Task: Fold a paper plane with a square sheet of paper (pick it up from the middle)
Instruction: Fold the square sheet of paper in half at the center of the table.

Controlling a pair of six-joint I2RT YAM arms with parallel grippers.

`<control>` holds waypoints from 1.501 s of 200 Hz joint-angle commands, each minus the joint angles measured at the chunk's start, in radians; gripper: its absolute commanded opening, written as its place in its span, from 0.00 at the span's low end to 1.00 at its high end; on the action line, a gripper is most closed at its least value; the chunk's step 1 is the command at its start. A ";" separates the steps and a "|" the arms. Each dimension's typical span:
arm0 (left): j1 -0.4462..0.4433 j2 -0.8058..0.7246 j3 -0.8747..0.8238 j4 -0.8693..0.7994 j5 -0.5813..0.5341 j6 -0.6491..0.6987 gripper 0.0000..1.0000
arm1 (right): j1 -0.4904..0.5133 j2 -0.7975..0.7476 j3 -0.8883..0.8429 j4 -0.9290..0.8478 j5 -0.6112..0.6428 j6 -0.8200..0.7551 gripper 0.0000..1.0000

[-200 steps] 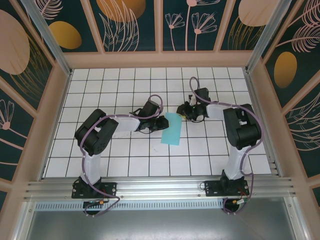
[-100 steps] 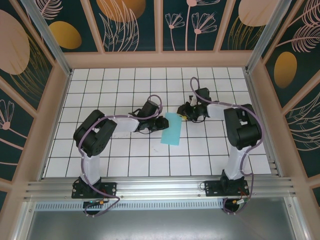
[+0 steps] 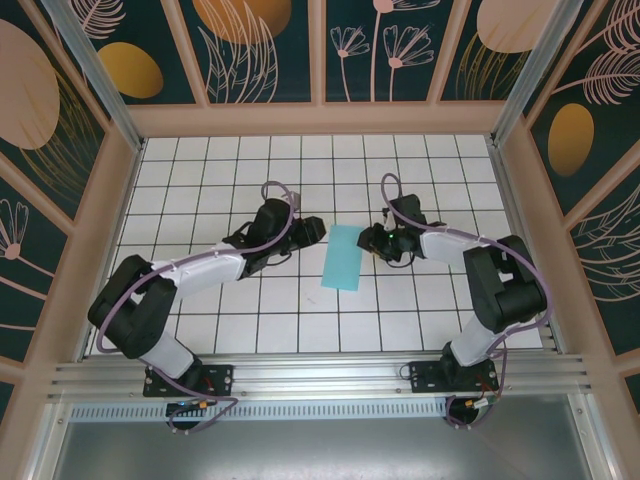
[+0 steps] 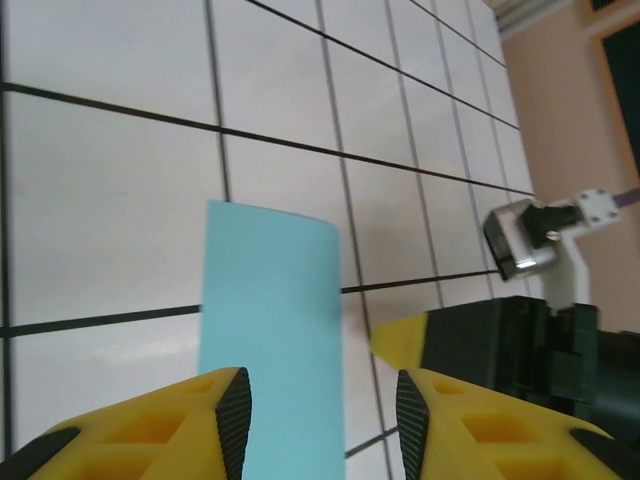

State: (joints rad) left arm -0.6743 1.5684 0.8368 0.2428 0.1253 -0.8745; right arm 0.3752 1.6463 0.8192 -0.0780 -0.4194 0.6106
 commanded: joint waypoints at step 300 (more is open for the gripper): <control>0.016 -0.010 -0.074 0.008 -0.084 -0.132 0.45 | 0.104 0.118 0.163 -0.075 0.032 -0.063 0.39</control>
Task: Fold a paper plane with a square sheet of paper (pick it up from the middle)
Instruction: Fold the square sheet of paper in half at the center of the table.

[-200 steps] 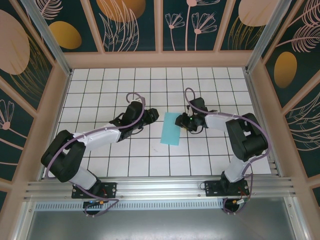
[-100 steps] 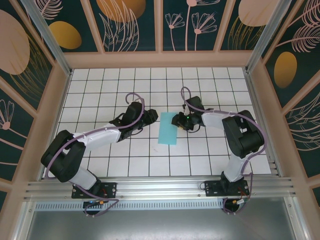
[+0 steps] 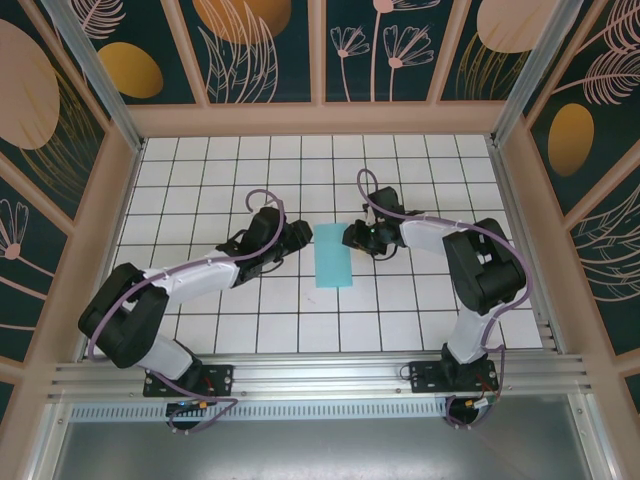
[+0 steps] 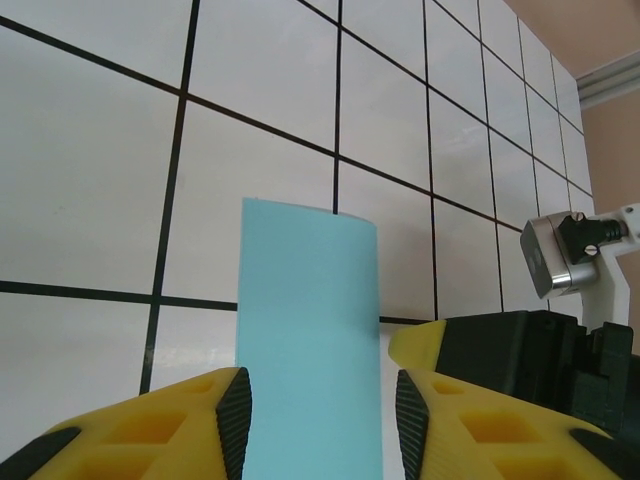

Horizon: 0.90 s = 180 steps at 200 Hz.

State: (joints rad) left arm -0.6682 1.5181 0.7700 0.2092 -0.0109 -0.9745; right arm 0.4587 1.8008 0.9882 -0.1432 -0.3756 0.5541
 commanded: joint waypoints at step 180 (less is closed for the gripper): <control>0.020 0.174 0.041 0.066 0.214 -0.070 0.47 | 0.024 -0.063 -0.051 0.062 -0.057 0.044 0.40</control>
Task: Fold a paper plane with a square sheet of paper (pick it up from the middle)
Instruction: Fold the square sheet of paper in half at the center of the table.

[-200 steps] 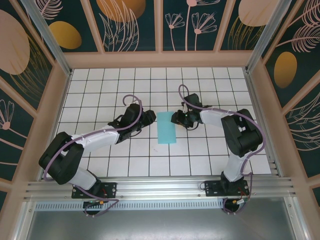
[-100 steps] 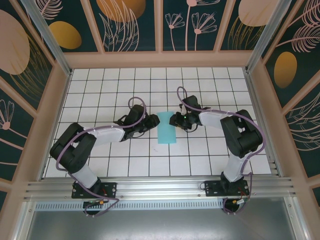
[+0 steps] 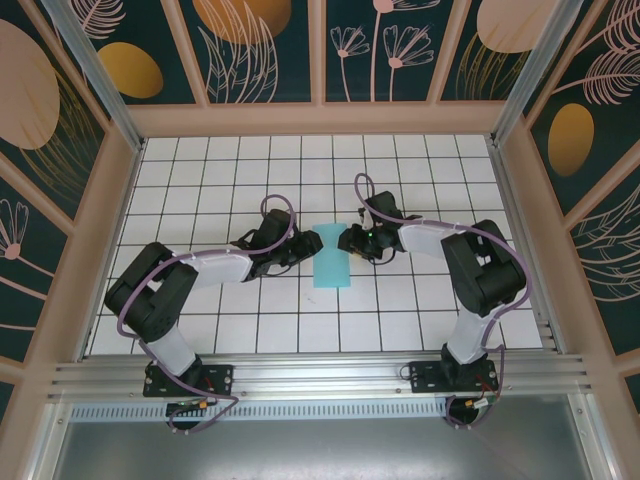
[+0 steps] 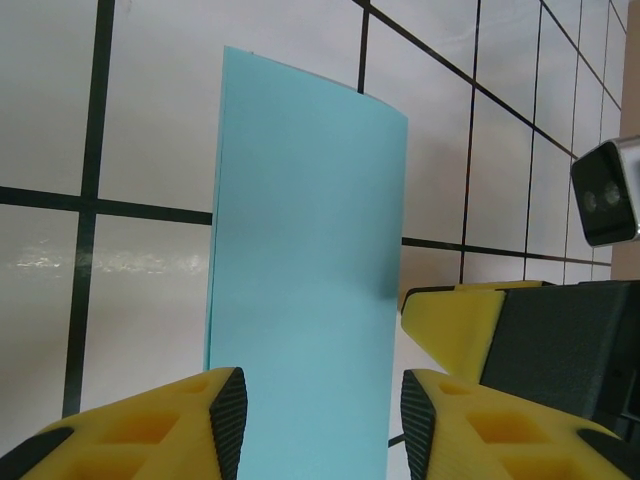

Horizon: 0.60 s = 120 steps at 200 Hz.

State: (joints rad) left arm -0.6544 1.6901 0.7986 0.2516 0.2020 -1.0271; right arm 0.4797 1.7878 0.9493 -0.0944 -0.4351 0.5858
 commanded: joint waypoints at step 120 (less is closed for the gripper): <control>0.005 0.005 0.013 0.032 0.007 -0.018 0.46 | -0.003 -0.003 -0.032 0.033 -0.038 0.016 0.40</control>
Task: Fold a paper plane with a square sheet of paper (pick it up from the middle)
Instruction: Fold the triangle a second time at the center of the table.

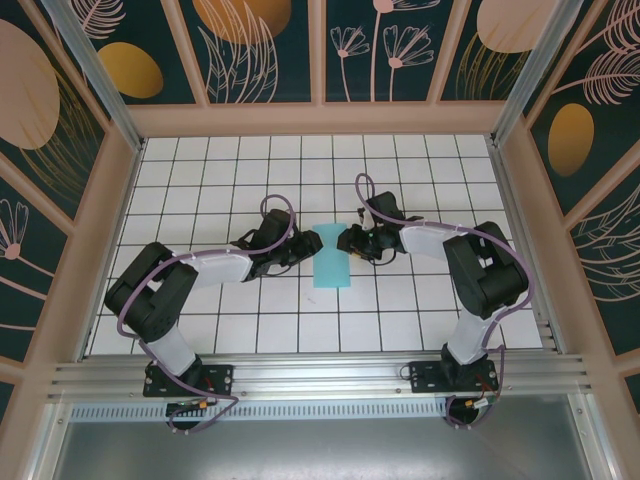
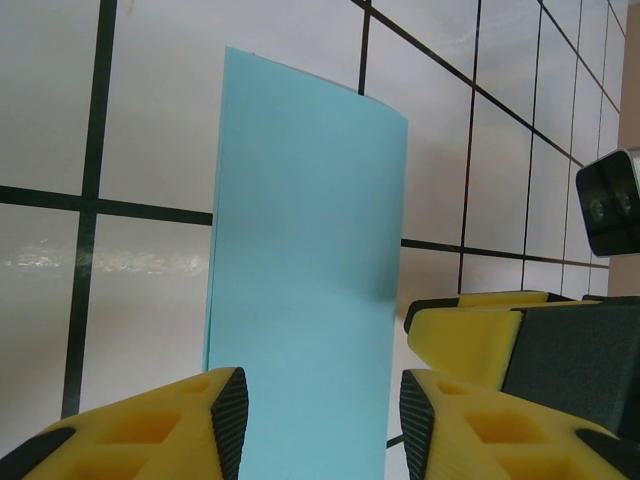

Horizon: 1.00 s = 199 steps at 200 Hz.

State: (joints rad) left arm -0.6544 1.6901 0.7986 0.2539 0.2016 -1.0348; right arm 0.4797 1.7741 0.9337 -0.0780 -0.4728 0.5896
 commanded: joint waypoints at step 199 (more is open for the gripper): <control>0.005 0.019 0.001 0.052 0.024 -0.028 0.47 | -0.018 -0.048 -0.040 0.034 -0.038 0.021 0.40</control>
State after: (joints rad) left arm -0.6544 1.6978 0.7986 0.2878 0.2245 -1.0500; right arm 0.4614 1.7657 0.8909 -0.0498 -0.4805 0.5938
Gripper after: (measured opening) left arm 0.472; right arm 0.396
